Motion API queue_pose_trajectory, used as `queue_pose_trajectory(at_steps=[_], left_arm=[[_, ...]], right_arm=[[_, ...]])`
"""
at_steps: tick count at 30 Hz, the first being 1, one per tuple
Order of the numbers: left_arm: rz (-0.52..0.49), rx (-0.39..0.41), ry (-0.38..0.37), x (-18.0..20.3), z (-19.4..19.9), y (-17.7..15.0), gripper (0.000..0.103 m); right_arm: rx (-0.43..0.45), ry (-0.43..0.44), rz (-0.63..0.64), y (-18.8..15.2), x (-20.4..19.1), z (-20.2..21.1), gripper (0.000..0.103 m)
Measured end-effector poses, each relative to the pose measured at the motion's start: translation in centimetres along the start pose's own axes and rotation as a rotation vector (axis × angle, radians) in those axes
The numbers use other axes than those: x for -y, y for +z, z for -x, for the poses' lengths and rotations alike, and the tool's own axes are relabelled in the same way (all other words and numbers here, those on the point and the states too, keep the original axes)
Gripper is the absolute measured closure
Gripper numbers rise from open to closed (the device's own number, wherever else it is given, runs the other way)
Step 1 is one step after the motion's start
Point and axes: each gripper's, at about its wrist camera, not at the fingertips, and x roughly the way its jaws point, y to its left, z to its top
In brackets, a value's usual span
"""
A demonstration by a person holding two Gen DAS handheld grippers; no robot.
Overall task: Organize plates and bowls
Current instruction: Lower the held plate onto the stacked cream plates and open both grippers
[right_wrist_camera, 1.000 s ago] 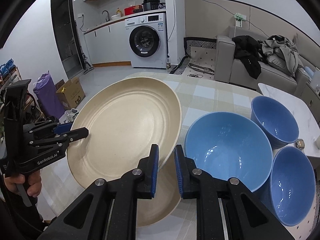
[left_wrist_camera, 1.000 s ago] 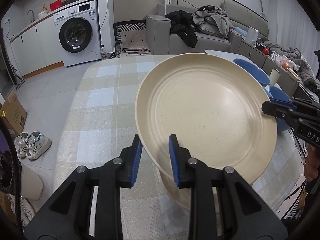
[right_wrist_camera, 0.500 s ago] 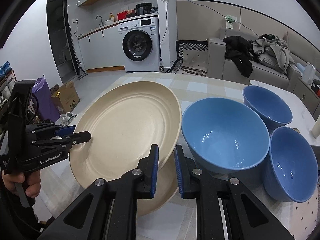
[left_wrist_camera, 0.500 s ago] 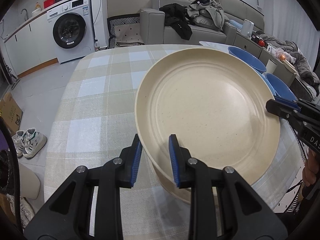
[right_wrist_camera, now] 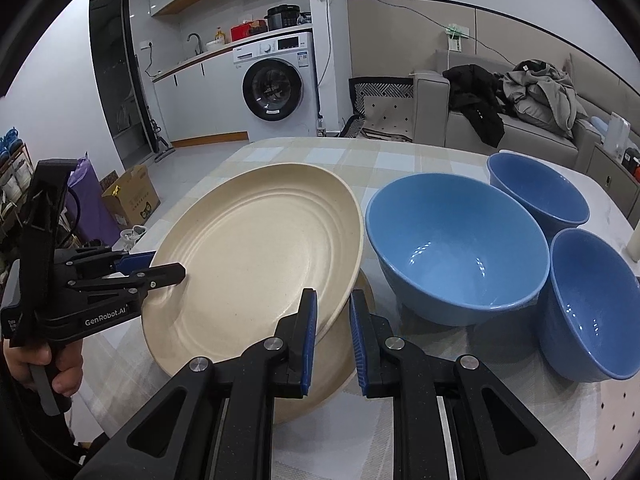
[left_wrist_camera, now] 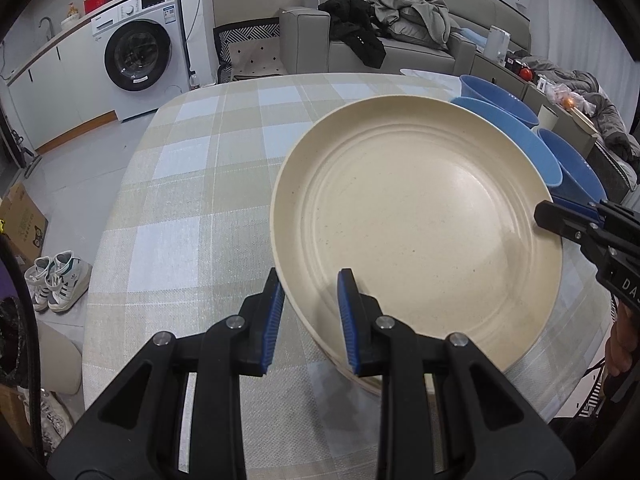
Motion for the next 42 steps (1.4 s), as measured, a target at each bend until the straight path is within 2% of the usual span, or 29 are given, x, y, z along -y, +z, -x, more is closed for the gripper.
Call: queue_pose_trajectory(at_steps=[22, 42], left_arm=[[-0.045, -0.050, 0.068, 0.0, -3.6, -0.6, 0.080], [-0.088, -0.059, 0.090, 0.8, -4.3, -1.2, 0.079]], right_arm=[[-0.061, -0.043, 0.035, -0.8, -0.7, -3.5, 0.085], [-0.097, -0.069, 0.056, -1.4, -1.3, -4.8, 0.084]])
